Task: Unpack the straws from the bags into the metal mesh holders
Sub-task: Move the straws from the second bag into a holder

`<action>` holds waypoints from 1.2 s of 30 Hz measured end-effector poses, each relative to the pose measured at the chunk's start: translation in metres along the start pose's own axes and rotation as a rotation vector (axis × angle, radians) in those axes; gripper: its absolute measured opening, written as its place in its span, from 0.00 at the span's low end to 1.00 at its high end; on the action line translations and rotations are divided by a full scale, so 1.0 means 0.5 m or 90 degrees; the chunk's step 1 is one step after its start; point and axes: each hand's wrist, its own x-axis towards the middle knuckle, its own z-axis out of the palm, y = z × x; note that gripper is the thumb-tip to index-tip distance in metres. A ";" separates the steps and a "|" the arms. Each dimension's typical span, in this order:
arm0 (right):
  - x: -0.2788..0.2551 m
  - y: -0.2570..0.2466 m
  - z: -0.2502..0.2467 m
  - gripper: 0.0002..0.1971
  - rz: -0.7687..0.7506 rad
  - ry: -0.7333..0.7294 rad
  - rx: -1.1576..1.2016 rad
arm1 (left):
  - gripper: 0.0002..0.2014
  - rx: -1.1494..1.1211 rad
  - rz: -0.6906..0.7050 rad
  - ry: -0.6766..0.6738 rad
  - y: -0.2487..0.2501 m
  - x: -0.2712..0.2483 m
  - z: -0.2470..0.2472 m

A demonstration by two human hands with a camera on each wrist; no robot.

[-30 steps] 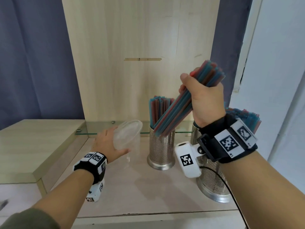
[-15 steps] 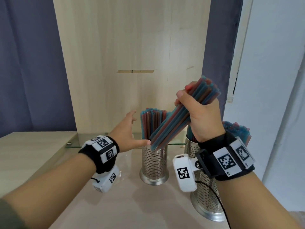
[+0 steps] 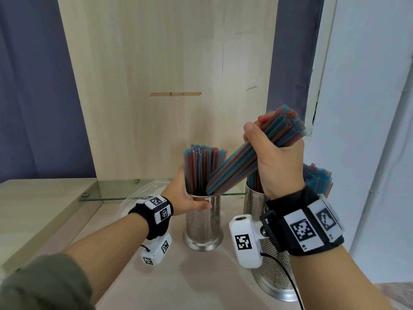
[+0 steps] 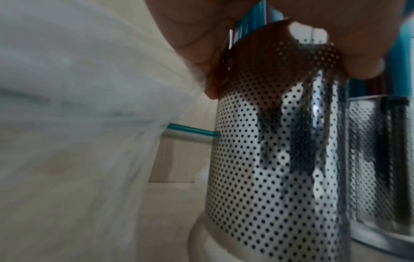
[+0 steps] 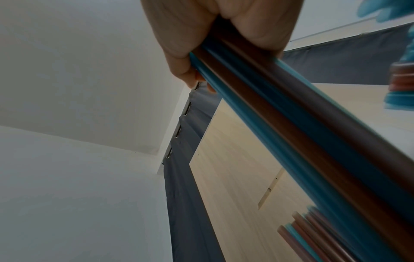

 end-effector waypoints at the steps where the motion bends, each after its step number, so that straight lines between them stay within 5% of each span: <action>1: 0.001 0.004 0.003 0.09 0.000 0.014 0.008 | 0.61 0.006 0.007 0.006 0.001 -0.007 0.003; 8: 0.010 0.036 0.042 0.09 0.022 0.087 0.062 | 0.71 0.063 -0.025 0.083 0.005 -0.063 0.012; 16: 0.031 0.086 0.083 0.08 0.106 0.068 -0.004 | 0.79 0.035 0.006 0.034 -0.002 -0.042 -0.029; 23: 0.064 0.119 0.080 0.06 0.186 0.070 -0.038 | 0.76 0.034 -0.033 0.044 -0.016 -0.047 -0.039; 31: 0.092 0.125 0.130 0.06 0.212 -0.096 -0.148 | 0.74 0.032 -0.032 0.043 -0.014 -0.047 -0.037; 36: 0.062 0.136 0.107 0.08 0.196 -0.026 -0.138 | 0.73 0.035 -0.037 0.039 -0.012 -0.050 -0.039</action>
